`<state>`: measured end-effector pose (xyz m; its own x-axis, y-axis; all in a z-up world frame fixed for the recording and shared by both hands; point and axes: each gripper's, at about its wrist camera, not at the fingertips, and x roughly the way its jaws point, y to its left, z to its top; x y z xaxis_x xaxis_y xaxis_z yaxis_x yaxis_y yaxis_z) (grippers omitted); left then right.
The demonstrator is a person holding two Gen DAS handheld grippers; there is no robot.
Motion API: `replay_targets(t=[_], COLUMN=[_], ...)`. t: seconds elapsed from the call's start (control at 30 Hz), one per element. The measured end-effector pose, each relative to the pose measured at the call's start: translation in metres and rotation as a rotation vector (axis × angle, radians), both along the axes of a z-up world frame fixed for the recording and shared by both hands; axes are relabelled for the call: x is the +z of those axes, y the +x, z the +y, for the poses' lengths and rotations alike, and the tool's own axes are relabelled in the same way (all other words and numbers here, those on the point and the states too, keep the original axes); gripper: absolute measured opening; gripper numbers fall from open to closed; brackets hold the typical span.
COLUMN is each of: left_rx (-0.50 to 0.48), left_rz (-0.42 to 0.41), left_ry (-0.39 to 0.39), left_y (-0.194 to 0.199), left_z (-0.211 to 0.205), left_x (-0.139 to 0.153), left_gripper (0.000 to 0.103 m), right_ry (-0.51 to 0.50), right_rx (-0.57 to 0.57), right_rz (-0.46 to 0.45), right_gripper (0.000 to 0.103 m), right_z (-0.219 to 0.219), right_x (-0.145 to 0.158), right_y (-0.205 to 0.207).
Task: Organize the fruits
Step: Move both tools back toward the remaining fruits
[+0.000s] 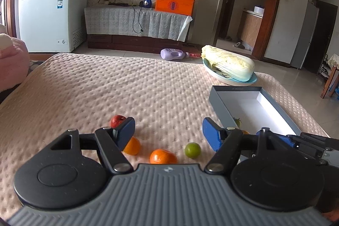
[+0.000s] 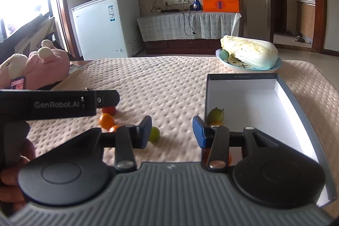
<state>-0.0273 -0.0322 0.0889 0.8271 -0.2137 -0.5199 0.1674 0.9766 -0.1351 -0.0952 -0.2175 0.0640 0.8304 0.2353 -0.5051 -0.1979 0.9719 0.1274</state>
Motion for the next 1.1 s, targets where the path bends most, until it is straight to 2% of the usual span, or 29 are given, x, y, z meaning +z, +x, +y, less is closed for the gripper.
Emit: replay_targets(t=[0.4, 0.83, 1.1], left_rx=[0.047, 0.095, 0.131], left_rz=[0.012, 0.031, 0.048], left_ry=[0.005, 0.002, -0.010], left_y=[0.000, 0.001, 0.004], left_z=[0.027, 0.058, 0.073], left_x=[-0.002, -0.006, -0.007], left_gripper=[0.075, 0.075, 0.075], right_ry=[-0.009, -0.014, -0.051], right_rx=[0.057, 0.086, 0.096], right_rz=[0.021, 0.049, 0.064], right_gripper=[0.045, 0.045, 0.045], right_z=[0.025, 0.035, 0.039], right_x=[-0.008, -0.015, -0.020], right_y=[0.001, 0.004, 0.005])
